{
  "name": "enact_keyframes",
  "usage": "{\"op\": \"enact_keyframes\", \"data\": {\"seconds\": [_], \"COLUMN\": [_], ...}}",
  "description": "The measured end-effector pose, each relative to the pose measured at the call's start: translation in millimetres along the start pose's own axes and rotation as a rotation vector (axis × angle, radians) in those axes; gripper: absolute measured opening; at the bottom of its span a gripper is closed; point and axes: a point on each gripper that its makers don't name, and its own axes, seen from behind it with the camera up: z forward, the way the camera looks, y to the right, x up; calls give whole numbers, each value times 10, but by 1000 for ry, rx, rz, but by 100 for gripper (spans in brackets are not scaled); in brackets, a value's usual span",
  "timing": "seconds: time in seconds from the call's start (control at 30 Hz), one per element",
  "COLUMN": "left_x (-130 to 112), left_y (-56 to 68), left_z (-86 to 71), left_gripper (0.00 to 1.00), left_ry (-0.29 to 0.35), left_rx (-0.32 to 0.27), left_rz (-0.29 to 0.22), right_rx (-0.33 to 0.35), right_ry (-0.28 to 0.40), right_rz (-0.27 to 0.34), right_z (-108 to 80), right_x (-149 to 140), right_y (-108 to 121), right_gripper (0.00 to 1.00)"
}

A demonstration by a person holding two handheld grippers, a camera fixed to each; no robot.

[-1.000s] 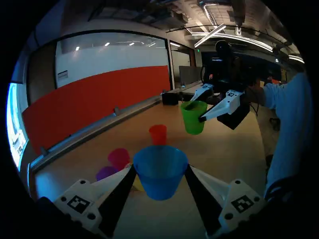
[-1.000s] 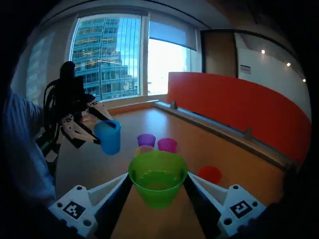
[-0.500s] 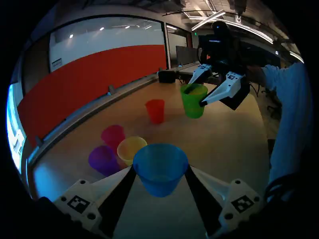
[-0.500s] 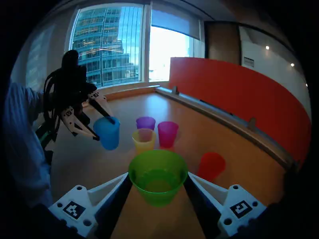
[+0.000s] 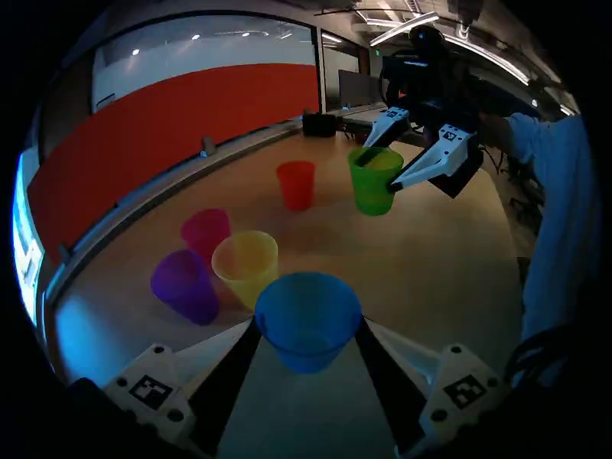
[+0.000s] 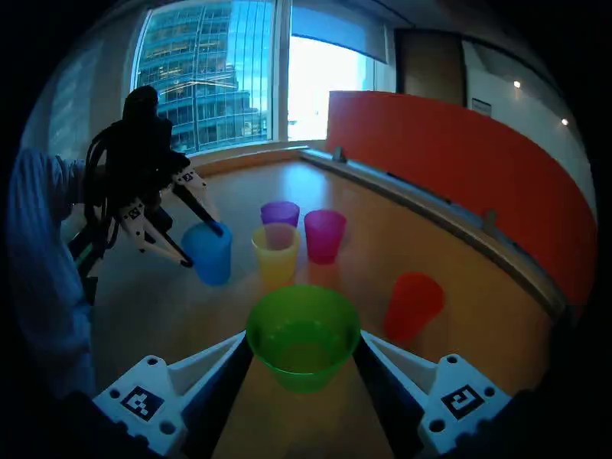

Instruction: Pour water

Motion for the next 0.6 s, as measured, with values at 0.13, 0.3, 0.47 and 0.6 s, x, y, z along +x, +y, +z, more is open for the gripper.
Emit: {"op": "enact_keyframes", "data": {"seconds": [0.13, 0.3, 0.47, 0.6], "left_x": [-40, -97, -139, -157], "left_y": [11, 25, 21, 8], "left_z": [38, 76, 89, 85], "left_gripper": [87, 87, 87, 87], "left_ry": [-6, -17, -23, -28], "left_rx": [-6, -11, -10, -9], "left_rz": [-6, -12, -15, -16], "right_rx": [1, 1, 2, 2], "right_ry": [-9, -16, -19, -23], "right_rz": [5, 7, 12, 12], "right_z": [22, 43, 63, 86], "right_x": [-52, -97, -120, -133], "right_y": [-7, -22, -24, -28], "right_gripper": [90, 90, 90, 90]}}
